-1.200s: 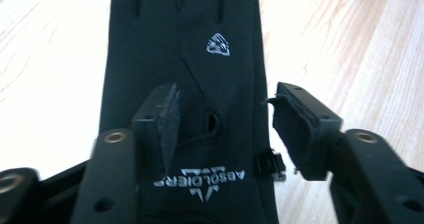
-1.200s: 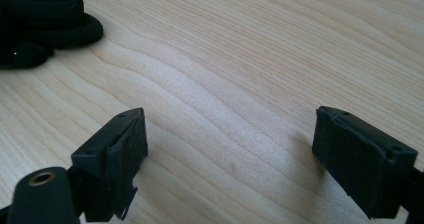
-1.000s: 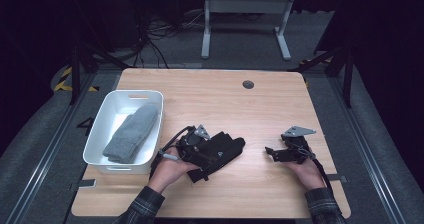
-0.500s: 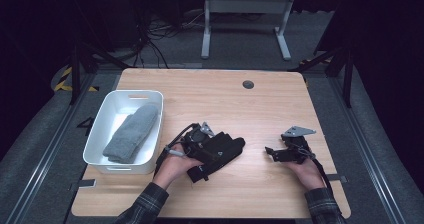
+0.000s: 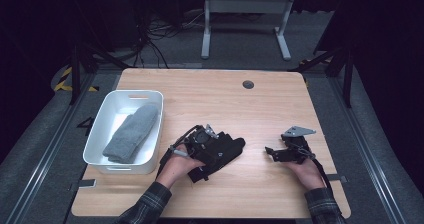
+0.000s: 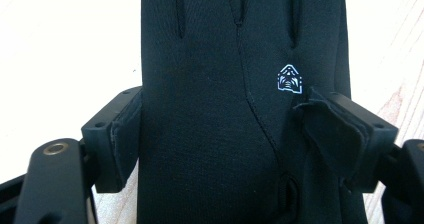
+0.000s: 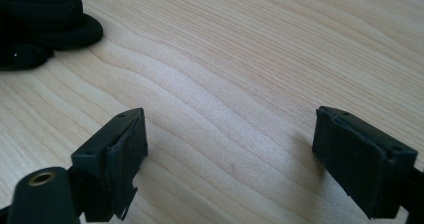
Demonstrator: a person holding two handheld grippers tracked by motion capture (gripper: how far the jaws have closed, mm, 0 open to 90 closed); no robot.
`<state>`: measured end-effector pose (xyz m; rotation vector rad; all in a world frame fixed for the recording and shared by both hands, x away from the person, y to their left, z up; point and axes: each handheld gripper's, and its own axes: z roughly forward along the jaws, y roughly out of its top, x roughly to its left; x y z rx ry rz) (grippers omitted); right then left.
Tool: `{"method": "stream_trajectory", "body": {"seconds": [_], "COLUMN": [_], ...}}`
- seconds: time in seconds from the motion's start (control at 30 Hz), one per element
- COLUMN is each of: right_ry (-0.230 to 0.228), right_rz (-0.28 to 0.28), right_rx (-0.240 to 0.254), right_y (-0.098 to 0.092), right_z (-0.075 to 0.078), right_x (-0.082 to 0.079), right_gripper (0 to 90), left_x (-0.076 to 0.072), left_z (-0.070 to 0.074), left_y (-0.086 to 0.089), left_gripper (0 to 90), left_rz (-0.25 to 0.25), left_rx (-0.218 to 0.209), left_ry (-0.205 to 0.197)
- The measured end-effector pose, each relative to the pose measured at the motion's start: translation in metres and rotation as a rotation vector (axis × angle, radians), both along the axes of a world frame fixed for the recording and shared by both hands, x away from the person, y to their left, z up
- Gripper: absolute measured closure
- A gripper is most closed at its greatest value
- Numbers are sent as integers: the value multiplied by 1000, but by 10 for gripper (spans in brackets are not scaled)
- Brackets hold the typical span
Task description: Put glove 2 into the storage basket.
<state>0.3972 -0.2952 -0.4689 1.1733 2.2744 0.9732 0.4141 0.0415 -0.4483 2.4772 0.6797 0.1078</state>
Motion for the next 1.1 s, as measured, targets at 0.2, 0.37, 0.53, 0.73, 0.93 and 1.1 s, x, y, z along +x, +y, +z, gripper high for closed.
{"method": "stream_trajectory", "body": {"seconds": [0.2,0.37,0.53,0.73,0.93,1.1], "right_ry": [0,0,-1,-1,-1,-1], "right_rz": [-2,-4,-6,-9,-10,-9], "right_rx": [-2,-2,-2,-1,0,-1], "right_y": [0,0,0,1,1,1], "right_z": [0,0,0,0,0,0], "right_x": [0,0,0,0,0,0], "right_gripper": [148,148,149,150,150,150], "left_x": [1,0,-1,-3,-3,-3], "left_z": [-3,-1,1,3,6,11], "left_y": [0,1,1,-1,-1,0], "left_gripper": [249,343,535,687,716,722], "left_rz": [-3,-30,-53,-62,-35,-28], "left_rx": [0,-9,-23,-14,-27,-50], "left_ry": [18,23,55,82,106,134]}}
